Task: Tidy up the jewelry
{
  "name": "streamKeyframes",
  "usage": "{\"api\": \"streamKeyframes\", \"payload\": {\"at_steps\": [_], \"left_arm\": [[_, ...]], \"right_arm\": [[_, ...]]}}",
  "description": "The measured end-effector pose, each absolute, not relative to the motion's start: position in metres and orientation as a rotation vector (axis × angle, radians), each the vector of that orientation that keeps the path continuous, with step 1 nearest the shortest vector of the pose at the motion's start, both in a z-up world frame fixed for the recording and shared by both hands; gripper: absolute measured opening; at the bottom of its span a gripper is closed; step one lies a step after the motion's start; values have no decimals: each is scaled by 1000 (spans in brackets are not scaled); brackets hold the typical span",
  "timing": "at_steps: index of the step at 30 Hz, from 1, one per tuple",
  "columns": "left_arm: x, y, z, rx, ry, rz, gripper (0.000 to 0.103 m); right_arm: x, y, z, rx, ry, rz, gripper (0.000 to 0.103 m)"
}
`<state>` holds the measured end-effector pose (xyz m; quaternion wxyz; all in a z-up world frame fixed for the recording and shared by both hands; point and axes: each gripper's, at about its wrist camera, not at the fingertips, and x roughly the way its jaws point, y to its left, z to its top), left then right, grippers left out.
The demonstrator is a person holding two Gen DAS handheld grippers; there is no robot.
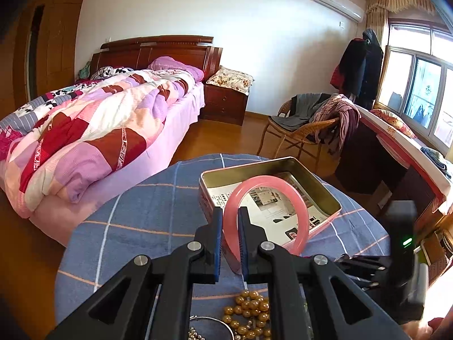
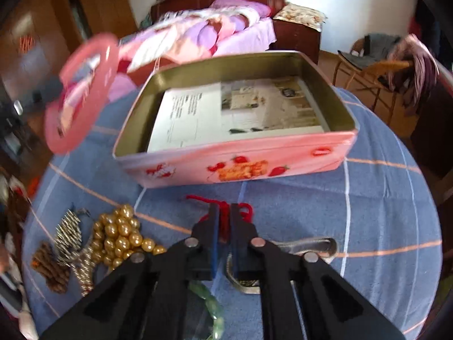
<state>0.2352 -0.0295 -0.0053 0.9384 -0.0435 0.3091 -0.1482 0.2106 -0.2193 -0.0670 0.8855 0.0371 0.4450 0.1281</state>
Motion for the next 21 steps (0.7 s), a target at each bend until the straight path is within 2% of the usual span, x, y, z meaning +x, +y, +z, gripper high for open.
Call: {"api": "streamKeyframes", "payload": {"at_steps": [4,10,12,15,16,17,18,19,21], "left_arm": [[239,-32,-7,-89,632,-310,10],[251,-38,-4,-97,627,-319,10],[254,-39,-3,-101,629,-316,10],[253,-39,-3,-92,623,-317,10],[253,-39,-3,-85,621,-318,10],[253,-40,-5,-78,621,-315,10],[253,-40,-6,-77,622,-313,10],[253,-40,-7,-79,626,-314,10],[255,-40,-10,-84,639,-313,10]], "right_arm": [[197,-246,-29,219,803,284,8],[210,-259,22,285,646,284,8],[219,-253,24,273,648,271,10],[223,-240,5,249,748,319,14],[217,-240,-3,227,778,330,20],[215,-235,-12,192,817,336,40],[213,-228,-23,149,852,334,66],[212,-221,-32,100,872,332,73],[216,-210,-49,20,920,320,74]]}}
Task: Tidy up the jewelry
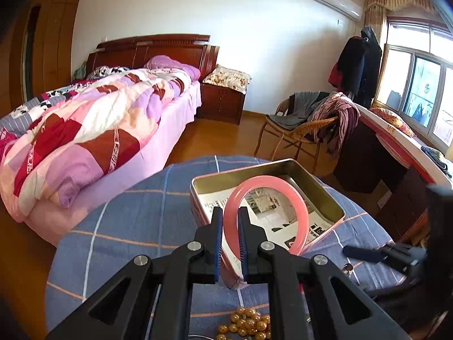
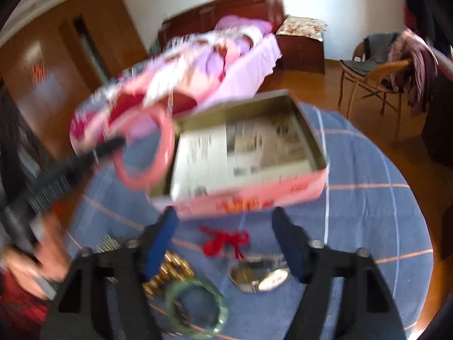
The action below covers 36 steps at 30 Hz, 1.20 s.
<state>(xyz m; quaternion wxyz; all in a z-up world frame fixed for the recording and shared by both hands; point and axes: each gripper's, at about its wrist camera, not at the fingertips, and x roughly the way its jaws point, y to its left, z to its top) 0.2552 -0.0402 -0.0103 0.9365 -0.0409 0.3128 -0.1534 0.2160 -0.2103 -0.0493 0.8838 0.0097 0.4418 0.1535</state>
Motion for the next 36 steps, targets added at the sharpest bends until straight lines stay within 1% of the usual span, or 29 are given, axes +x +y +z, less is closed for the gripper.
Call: {"api": "streamKeyframes", "payload": {"at_steps": [1,2,3,5,7,9,11,14,15,21,22,24,25,26,27,29,31,32,33,34,35,36], "left_arm": [[255,-40,-11,-83,643,-312,10],[255,-40,-12,-83,645,-308,10],[254,-40,-12,-86,645,-306,10],[252,-39,-10,-86,641,-304,10],[251,-38,-9,-83,639,-300,10],[251,-37,-9,-82,637,-303,10],[250,-37,-9,-80,637,-304,10],[249,-36,-10,-86,639,-309,10],[249,-36,-11,-86,639,-309,10],[252,-36,-9,-95,631,-314,10],[253,-36,-8,-94,631,-312,10],[254,-35,-7,-94,629,-310,10],[254,-34,-6,-93,627,-309,10],[253,-34,-6,-90,623,-308,10],[253,-33,-7,-87,623,-306,10],[254,-33,-9,-88,631,-305,10],[255,-34,-12,-87,637,-305,10],[255,-35,-13,-85,641,-303,10],[255,-36,-14,-86,647,-303,10],[255,-36,-15,-89,651,-305,10],[254,-36,-15,-89,651,-307,10],[253,-36,-15,-86,648,-305,10]], "right_arm": [[217,-208,-56,4,939,319,73],[220,-209,-61,-2,956,326,62],[223,-206,-68,-15,984,333,42],[226,-201,-81,-69,1027,319,24],[221,-197,-81,-134,1003,303,20],[219,-200,-81,-136,1003,290,13],[217,-211,-77,-63,997,291,11],[207,-232,-53,57,907,287,10],[204,-237,-42,93,873,290,8],[206,-241,8,162,722,289,8],[211,-238,12,164,717,291,8],[218,-232,10,151,741,303,13],[221,-227,5,138,769,319,13],[221,-225,-4,123,804,329,21],[222,-218,-17,95,857,334,50],[219,-212,-36,24,900,330,79],[223,-205,-54,-54,942,303,74],[225,-205,-62,-72,967,301,58],[229,-202,-74,-85,1010,315,35],[232,-201,-80,-89,1031,319,27],[233,-200,-83,-108,1021,316,24],[231,-198,-82,-146,993,304,24]]}}
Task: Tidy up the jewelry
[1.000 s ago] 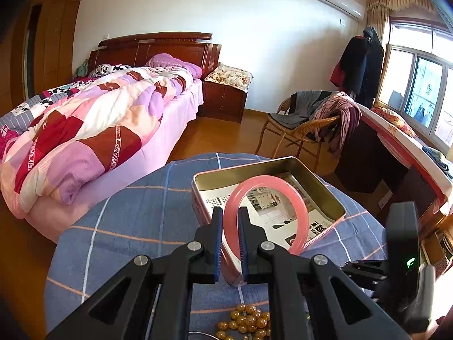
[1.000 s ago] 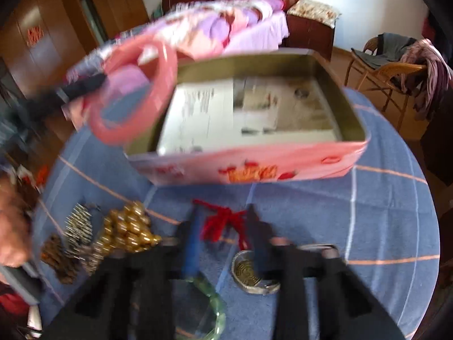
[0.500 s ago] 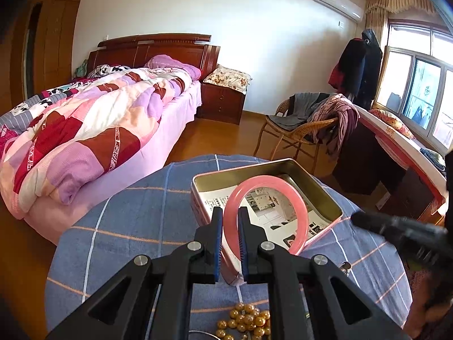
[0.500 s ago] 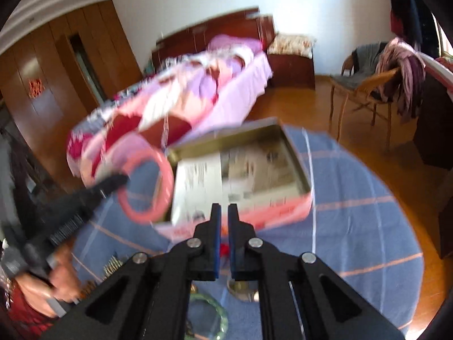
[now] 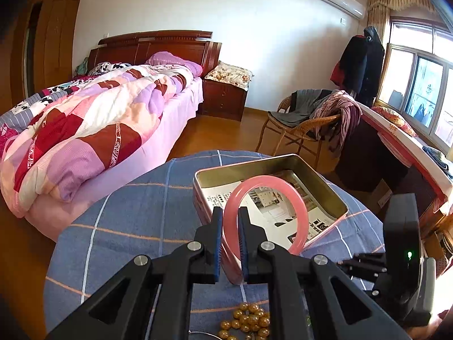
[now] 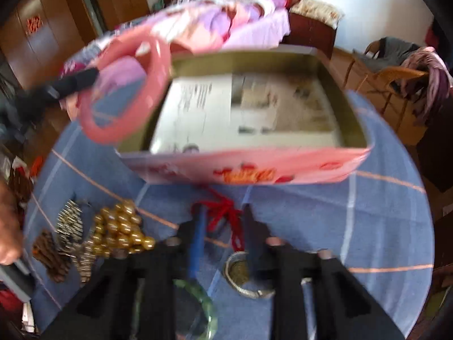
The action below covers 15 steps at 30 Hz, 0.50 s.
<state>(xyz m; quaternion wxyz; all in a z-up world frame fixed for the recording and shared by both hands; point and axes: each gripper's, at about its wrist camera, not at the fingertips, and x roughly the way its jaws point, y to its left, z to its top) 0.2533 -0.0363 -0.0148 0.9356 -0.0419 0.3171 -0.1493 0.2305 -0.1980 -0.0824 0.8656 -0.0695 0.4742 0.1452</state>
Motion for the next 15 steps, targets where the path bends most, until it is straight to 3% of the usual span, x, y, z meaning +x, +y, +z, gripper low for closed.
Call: {"api": "streamKeyframes", "payload": {"at_steps": [2,4,10,15], "left_arm": [[252,-35,-14,-86,646,-303,10],[253,-34,-13,-95,647,-303,10],[253,-33,-12,-95,649,-306,10],[253,-33,-10,-100,639,-308,10]], "right_arm": [[227,-195,-82,-189,995,299,21],[221,-200,-79,-169,1003,291,9],[202,-238,-43,98,912,331,8],[192,-248,8,157,778,337,8]]}}
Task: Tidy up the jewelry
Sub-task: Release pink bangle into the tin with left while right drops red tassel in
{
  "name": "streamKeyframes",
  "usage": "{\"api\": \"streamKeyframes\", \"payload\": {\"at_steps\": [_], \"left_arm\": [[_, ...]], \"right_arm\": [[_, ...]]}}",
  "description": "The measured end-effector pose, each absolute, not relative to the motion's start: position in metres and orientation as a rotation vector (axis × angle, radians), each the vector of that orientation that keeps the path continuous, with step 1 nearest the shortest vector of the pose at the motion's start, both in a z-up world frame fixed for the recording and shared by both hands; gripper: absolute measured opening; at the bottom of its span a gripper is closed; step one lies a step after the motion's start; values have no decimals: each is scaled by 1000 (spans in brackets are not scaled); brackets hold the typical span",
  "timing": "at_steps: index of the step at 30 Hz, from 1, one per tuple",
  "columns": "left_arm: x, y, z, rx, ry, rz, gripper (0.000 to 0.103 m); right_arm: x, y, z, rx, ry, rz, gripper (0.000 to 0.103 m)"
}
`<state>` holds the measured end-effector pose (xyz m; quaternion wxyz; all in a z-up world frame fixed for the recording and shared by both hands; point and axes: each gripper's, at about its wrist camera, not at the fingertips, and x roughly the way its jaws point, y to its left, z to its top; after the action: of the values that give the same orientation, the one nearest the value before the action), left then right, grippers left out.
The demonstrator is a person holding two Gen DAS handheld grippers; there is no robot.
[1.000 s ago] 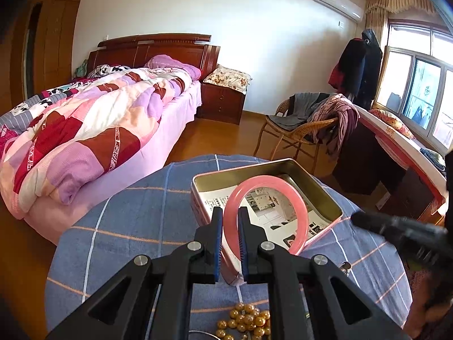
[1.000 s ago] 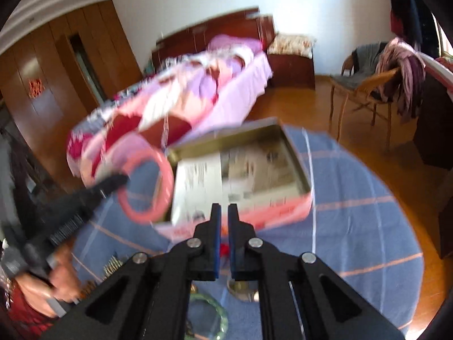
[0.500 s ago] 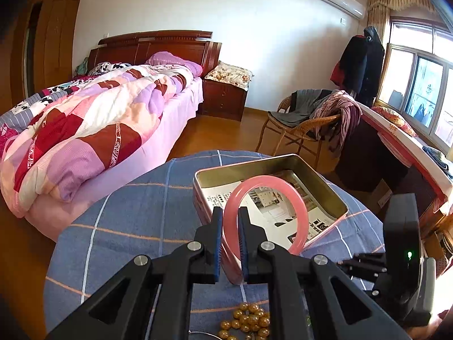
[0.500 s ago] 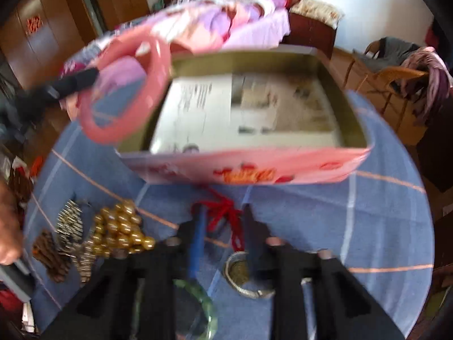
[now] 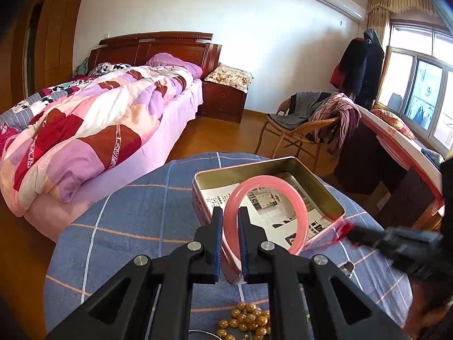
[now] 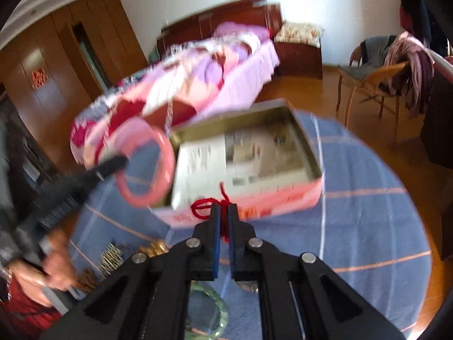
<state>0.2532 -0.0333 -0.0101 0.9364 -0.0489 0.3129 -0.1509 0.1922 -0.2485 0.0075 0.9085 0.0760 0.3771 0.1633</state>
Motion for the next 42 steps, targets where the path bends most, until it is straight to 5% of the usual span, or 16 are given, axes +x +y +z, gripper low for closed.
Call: {"api": "streamKeyframes", "payload": {"at_steps": [6,14,16,17,18,21,24,42], "left_arm": [[267,-41,-5,-129,642,-333,10],[297,-67,-28,-27,683,-282,10],[303,-73,-37,4,714,-264,11],[306,-75,-42,11,737,-252,11],[308,-76,-46,11,752,-249,18],[306,-73,-48,-12,764,-280,48],[297,-75,-40,7,731,-261,63],[201,-7,-18,-9,689,-186,65]], "right_arm": [[216,-238,43,238,660,351,8],[270,-234,-6,343,682,307,14],[275,-238,-22,373,716,293,40],[275,-242,-26,394,720,279,64],[269,-248,-29,425,688,270,67],[256,-260,-23,424,654,226,67],[241,-273,-15,445,623,188,67],[141,-283,-24,438,717,79,67]]}}
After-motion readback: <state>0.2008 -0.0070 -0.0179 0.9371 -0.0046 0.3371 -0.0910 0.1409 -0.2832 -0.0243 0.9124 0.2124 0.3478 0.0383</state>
